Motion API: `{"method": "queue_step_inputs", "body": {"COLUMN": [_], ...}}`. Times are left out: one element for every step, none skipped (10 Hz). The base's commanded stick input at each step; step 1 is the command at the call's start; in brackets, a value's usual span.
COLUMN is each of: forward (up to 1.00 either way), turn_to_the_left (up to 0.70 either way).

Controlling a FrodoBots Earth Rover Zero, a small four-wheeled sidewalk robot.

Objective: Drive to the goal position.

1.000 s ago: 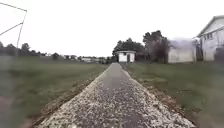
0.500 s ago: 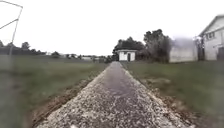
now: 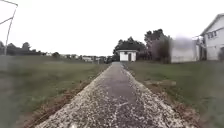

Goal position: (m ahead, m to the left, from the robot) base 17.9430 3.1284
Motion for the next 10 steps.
{"method": "queue_step_inputs", "body": {"forward": [0.70, 0.70, 0.70, 0.70, 0.70, 0.70, 0.70, 0.70, 0.70, 0.70], "turn_to_the_left": [0.00, 0.00, 0.00, 0.00, 0.00, 0.00, 0.00, 0.00, 0.00, 0.00]}}
